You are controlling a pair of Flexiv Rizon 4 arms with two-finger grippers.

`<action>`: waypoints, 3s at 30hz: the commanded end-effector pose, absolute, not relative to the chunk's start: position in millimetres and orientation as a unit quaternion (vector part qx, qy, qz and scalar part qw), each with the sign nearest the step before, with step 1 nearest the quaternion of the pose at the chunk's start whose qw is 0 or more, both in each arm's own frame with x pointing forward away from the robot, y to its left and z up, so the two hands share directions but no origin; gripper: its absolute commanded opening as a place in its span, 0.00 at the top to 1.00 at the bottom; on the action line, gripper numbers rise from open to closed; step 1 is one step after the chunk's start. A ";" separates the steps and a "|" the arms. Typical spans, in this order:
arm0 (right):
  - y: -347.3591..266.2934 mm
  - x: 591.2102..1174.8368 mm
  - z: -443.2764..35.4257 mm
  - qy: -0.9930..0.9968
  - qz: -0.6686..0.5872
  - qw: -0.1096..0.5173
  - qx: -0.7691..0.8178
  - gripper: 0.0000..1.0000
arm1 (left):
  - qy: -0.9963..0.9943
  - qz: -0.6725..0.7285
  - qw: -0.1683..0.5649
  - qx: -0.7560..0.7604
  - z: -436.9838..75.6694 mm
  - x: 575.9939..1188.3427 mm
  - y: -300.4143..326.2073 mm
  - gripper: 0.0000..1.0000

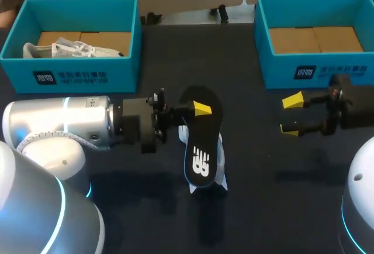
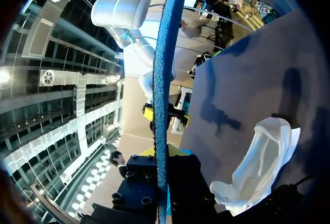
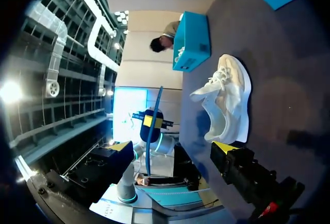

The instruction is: Take the shoe out of the shoebox, open the shoe tongue, remove and reinsert the insole, then place the shoe into the shoebox

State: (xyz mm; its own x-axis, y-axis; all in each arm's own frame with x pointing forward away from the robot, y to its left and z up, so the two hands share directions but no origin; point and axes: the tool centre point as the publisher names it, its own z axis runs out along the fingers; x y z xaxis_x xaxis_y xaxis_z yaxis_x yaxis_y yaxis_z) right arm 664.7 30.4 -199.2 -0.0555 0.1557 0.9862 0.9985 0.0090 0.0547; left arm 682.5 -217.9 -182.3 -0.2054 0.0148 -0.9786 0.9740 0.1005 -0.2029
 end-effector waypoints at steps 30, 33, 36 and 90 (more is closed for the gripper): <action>18.4 665.9 -189.0 -0.824 -0.448 0.246 -0.245 0.00 | 0.579 -0.516 0.465 0.426 -182.5 680.3 -217.2 1.00; 18.4 665.9 -189.0 -0.824 -0.448 0.246 -0.245 0.00 | 0.579 -0.516 0.465 0.426 -182.5 680.3 -217.2 1.00; 18.4 665.9 -189.0 -0.824 -0.448 0.246 -0.245 0.00 | 0.579 -0.516 0.465 0.426 -182.5 680.3 -217.2 1.00; 58.2 679.3 -252.9 -0.926 -0.376 -0.015 -0.008 0.00 | 0.668 -0.715 0.130 0.161 -165.1 610.2 -170.2 1.00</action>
